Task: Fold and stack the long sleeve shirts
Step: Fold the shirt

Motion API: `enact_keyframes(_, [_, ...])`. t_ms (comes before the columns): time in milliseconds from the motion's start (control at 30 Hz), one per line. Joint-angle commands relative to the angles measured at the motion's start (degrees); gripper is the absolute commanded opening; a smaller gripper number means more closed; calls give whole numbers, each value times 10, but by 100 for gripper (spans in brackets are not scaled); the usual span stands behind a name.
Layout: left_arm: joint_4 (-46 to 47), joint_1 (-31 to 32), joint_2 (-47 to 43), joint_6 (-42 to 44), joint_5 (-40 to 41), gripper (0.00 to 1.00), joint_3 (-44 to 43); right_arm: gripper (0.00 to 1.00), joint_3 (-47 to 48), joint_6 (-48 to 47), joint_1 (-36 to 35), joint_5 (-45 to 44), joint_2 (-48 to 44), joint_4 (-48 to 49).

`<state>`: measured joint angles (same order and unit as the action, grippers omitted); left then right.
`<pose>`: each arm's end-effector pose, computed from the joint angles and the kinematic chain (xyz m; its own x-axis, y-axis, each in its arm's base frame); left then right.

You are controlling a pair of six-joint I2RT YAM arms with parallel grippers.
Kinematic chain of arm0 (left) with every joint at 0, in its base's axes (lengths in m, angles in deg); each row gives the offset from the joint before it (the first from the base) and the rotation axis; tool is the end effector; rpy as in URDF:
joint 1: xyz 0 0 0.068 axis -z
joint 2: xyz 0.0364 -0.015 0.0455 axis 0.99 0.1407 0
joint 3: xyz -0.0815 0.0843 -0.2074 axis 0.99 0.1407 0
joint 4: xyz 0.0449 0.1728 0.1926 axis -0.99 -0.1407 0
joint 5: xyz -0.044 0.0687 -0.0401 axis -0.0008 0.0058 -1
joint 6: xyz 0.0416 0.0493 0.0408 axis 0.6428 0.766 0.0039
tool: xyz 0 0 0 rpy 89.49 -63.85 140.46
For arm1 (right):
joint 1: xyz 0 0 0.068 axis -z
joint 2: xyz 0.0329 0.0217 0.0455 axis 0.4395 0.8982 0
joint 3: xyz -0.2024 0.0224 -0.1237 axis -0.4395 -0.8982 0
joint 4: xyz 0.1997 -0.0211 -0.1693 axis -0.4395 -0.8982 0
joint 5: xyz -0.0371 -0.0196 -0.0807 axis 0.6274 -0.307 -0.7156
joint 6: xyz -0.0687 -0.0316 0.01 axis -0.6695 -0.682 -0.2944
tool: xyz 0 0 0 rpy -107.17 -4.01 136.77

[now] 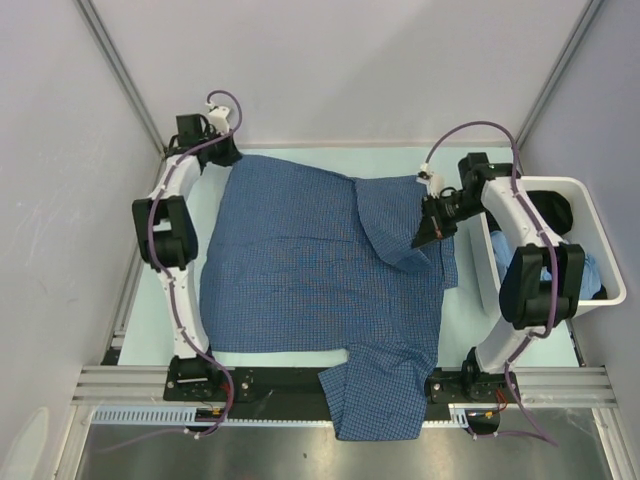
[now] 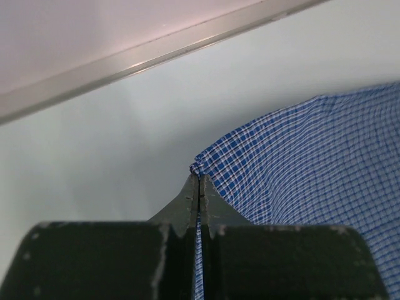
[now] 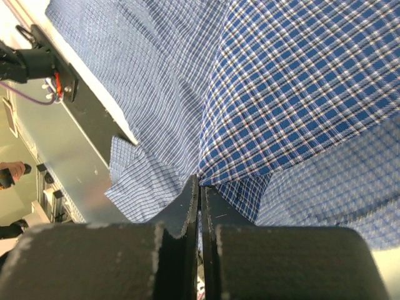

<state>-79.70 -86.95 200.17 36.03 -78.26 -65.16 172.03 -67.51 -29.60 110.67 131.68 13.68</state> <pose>0.5404 0.0150 0.1811 -0.5081 0.1004 -0.8554 0.4250 0.8931 -0.1476 0.3222 0.0661 0.2140 -0.8498 -0.3287 -0.4120 -0.5239 0.6119 0.5925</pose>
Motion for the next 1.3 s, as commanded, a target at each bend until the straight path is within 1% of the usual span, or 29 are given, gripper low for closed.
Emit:
enact_keyframes(0, [4, -8, -99, 146, -43, 0, 77, 0, 29, -33, 14, 28, -60, -86])
enact_keyframes(33, [6, -9, -113, 182, -46, 0, 94, 0, 36, -38, 18, 33, -72, -93])
enact_keyframes(133, [8, -17, -165, 242, -72, 0, 160, 0, 41, -37, 21, 50, -116, -117])
enact_keyframes(167, [8, -25, -179, 254, -79, 0, 193, 0, 41, -33, 21, 53, -128, -124])
enact_keyframes(200, [9, -30, -204, 264, -86, 0, 207, 0, 39, -26, 20, 53, -152, -125])
enact_keyframes(300, [-3, -50, -240, 301, -124, 0, 258, 0, 24, -3, 22, 48, -190, -129])
enact_keyframes(333, [-10, -54, -264, 324, -131, 0, 270, 0, 18, 2, 22, 46, -218, -131])
enact_keyframes(400, [-29, -63, -292, 358, -149, 0, 314, 0, 8, 24, 22, 36, -251, -126])
enact_keyframes(433, [-33, -68, -318, 390, -153, 0, 332, 0, 5, 33, 21, 38, -278, -115])
enact_keyframes(500, [-47, -72, -342, 437, -160, 0, 378, 0, 4, 62, 17, 32, -305, -106])
enact_keyframes(567, [-54, -73, -374, 463, -161, 0, 420, 0, 3, 79, 12, 23, -334, -94])
enact_keyframes(667, [-73, -73, -411, 513, -162, 0, 464, 0, 17, 109, 0, -11, -356, -95])
enact_keyframes(733, [-96, -74, -425, 550, -164, 0, 480, 0, 39, 104, -8, -33, -360, -113])
enact_keyframes(833, [-131, -74, -448, 602, -158, 0, 511, 0, 40, 100, -14, -61, -367, -115])
enact_keyframes(1000, [-140, -74, -469, 680, -118, 1, 574, 0, 38, 91, -33, -68, -364, -115])
enact_keyframes(1067, [-147, -74, -466, 697, -96, 4, 583, 0, 39, 79, -53, -75, -361, -121])
enact_keyframes(1100, [-160, -75, -463, 717, -89, 9, 584, 0, 39, 76, -60, -81, -357, -123])
enact_keyframes(1133, [-170, -75, -460, 726, -83, 13, 583, 0, 39, 68, -73, -92, -354, -126])
enact_keyframes(1167, [-195, -75, -459, 739, -81, 16, 582, 0, 38, 65, -75, -97, -350, -126])
enact_keyframes(1233, [-211, -75, -461, 761, -71, 21, 583, 0, 38, 54, -80, -101, -338, -132])
enact_keyframes(1267, [-219, -76, -462, 760, -68, 30, 582, 0, 39, 45, -82, -103, -332, -136])
